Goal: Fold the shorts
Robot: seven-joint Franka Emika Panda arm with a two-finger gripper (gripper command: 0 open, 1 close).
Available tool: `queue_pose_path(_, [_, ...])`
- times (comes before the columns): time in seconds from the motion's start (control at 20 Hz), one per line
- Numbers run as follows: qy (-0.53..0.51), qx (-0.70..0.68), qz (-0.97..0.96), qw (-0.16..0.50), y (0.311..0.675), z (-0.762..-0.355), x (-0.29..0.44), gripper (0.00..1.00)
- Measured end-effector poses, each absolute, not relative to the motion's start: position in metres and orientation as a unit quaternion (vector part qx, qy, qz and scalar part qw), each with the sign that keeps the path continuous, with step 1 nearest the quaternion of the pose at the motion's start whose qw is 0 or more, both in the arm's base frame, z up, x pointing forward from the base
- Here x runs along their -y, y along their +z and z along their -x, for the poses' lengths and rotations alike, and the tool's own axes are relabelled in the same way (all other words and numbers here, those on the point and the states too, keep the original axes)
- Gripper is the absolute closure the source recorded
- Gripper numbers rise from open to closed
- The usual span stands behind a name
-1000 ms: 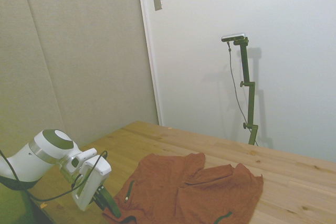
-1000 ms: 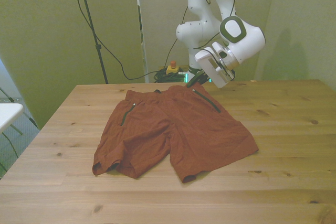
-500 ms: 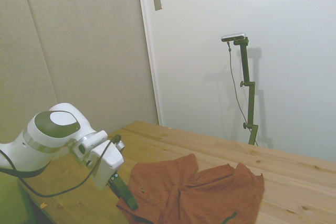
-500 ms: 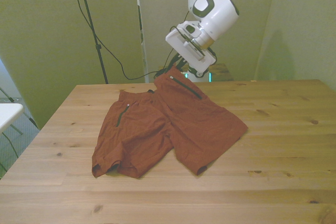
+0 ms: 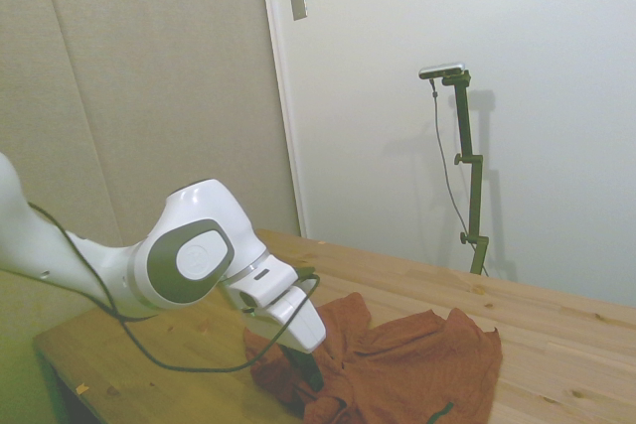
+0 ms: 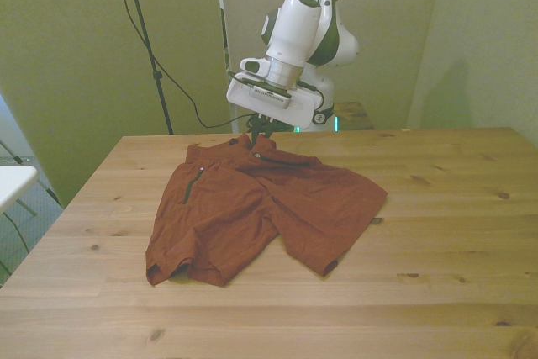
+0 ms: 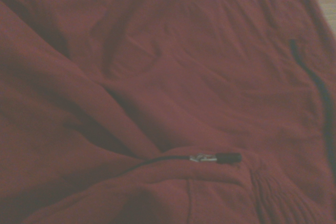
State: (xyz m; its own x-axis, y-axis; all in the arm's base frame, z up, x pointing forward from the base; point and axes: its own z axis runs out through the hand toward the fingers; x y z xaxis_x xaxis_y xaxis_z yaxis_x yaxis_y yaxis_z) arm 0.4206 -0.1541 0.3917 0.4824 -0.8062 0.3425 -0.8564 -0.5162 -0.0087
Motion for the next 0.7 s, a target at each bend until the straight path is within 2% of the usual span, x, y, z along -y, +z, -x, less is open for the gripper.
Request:
queue_pose_path(0.2, [0.104, 0.467, -0.878, -0.013, 0.412, -0.435, 0.133, 1.0])
queue_pose_path(0.4, [0.054, 0.433, -0.894, -0.101, 0.439, -0.432, 0.116, 1.0])
queue_pose_path(0.7, [0.02, 0.421, -0.896, -0.139, 0.444, -0.423, 0.124, 1.0])
